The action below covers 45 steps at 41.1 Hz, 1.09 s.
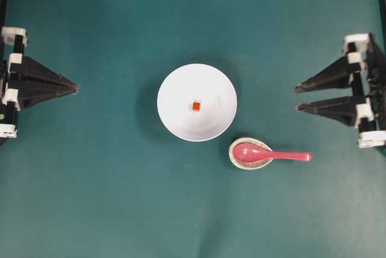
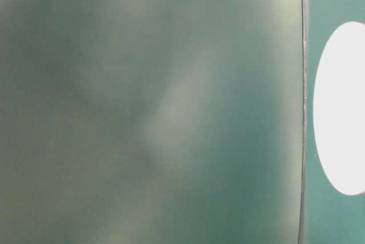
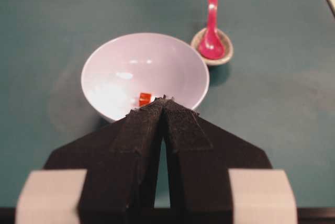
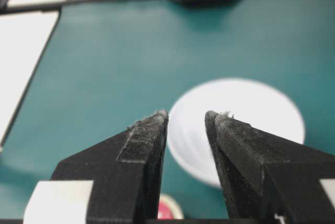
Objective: Grip the spoon and scoop the red block from the bowl with right arm.
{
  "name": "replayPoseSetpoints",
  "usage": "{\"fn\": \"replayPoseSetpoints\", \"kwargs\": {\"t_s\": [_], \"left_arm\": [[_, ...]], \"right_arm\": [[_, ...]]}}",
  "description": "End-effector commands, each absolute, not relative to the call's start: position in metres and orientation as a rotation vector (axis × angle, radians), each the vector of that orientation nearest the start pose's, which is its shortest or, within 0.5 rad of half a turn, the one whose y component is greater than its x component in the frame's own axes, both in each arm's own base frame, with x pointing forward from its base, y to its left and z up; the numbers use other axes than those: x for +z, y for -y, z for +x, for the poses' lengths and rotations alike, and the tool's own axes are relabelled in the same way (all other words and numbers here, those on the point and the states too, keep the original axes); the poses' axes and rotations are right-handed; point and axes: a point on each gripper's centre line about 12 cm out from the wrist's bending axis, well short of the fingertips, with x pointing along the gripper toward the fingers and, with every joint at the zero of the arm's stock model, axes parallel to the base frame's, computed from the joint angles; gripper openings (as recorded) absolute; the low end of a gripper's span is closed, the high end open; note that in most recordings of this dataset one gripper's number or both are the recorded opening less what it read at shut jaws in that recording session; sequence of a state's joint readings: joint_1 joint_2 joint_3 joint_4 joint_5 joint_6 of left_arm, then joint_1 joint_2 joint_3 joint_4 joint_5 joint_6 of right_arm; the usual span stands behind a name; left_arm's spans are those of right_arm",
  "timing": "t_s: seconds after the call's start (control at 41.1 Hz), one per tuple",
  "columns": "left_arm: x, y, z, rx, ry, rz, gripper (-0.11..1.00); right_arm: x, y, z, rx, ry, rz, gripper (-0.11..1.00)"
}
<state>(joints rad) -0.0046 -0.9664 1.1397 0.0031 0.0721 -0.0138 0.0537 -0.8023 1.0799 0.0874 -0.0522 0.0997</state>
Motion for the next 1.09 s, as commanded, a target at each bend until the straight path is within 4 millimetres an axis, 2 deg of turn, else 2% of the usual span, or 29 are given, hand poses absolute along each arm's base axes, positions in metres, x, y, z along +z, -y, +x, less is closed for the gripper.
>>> {"fn": "replayPoseSetpoints", "kwargs": {"t_s": [0.0, 0.292, 0.462, 0.802, 1.07], "left_arm": [[0.276, 0.001, 0.201, -0.005, -0.221, -0.01, 0.0], [0.276, 0.001, 0.201, -0.005, -0.221, -0.01, 0.0], [0.276, 0.001, 0.2, -0.005, -0.222, -0.01, 0.0], [0.271, 0.001, 0.199, -0.004, -0.261, -0.01, 0.0], [0.27, 0.001, 0.199, -0.004, -0.268, -0.01, 0.0]], "right_arm": [[0.265, -0.012, 0.234, 0.019, -0.247, 0.224, 0.43], [0.226, -0.014, 0.247, -0.004, -0.42, 0.261, 0.45], [0.206, -0.018, 0.249, 0.0, -0.451, 0.255, 0.45], [0.175, -0.037, 0.233, 0.037, -0.351, 0.33, 0.44], [0.146, -0.054, 0.224, 0.028, -0.377, 0.39, 0.44]]}}
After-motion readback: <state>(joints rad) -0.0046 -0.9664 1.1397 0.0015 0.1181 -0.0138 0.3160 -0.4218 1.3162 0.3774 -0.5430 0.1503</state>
